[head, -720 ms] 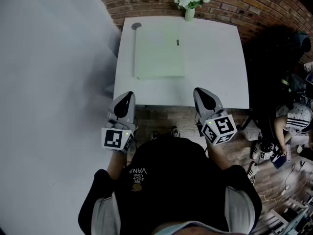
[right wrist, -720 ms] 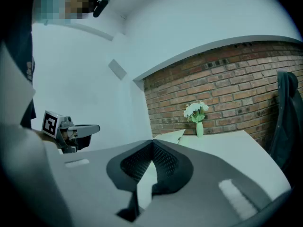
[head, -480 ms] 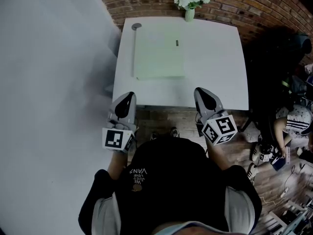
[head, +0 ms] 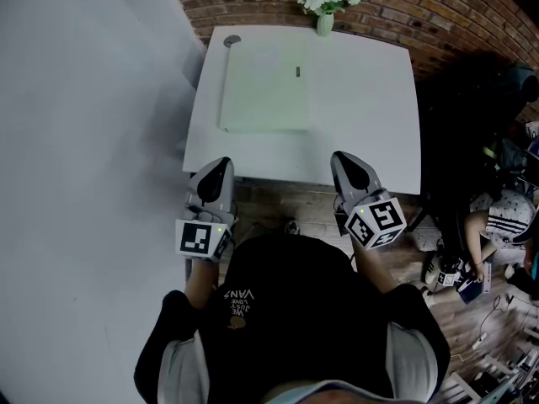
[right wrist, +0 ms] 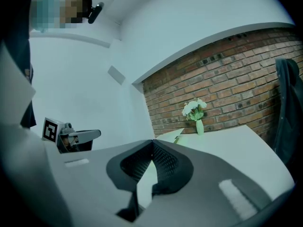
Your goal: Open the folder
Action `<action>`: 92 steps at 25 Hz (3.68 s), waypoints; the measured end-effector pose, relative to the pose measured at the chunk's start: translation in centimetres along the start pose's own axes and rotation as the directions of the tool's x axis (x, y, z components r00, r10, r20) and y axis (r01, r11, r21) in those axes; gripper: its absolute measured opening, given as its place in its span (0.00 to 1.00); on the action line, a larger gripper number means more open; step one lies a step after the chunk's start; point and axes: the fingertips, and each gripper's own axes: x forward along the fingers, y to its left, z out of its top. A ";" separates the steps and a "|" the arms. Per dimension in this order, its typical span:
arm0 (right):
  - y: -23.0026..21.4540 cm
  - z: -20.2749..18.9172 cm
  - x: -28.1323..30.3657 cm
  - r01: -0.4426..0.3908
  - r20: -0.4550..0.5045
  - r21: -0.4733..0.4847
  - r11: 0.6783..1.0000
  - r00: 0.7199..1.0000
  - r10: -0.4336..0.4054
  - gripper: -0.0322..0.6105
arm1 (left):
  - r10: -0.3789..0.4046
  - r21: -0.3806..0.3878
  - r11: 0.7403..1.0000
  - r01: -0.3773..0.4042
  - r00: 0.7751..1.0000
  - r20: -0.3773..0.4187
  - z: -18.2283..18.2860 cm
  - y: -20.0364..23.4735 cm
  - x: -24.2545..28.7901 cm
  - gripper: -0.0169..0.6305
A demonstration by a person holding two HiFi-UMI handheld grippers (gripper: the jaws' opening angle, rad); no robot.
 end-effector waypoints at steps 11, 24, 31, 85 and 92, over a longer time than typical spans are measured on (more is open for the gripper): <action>-1.7 -1.2 -0.6 -0.018 -0.035 0.022 1.000 0.999 0.019 0.05 | 0.021 0.000 1.000 -0.021 0.999 -0.027 -1.2 -1.7 0.3 0.03; -3.5 0.8 3.7 0.056 -0.026 0.022 0.998 0.998 -0.055 0.05 | -0.033 0.002 0.999 0.033 0.998 -0.044 -0.2 1.8 4.6 0.03; -4.2 1.7 6.2 0.105 -0.008 0.026 0.994 0.994 -0.105 0.05 | -0.092 0.022 0.995 0.093 0.996 -0.019 0.7 4.0 7.4 0.03; -12.9 -1.7 15.7 0.096 -0.140 0.019 0.995 0.986 -0.092 0.05 | -0.154 0.079 0.983 0.163 0.982 -0.109 1.1 3.7 20.7 0.03; -13.6 -2.6 16.9 0.036 -0.172 0.011 0.999 0.985 -0.034 0.05 | -0.144 0.118 0.980 0.158 0.983 -0.117 0.3 2.5 22.5 0.03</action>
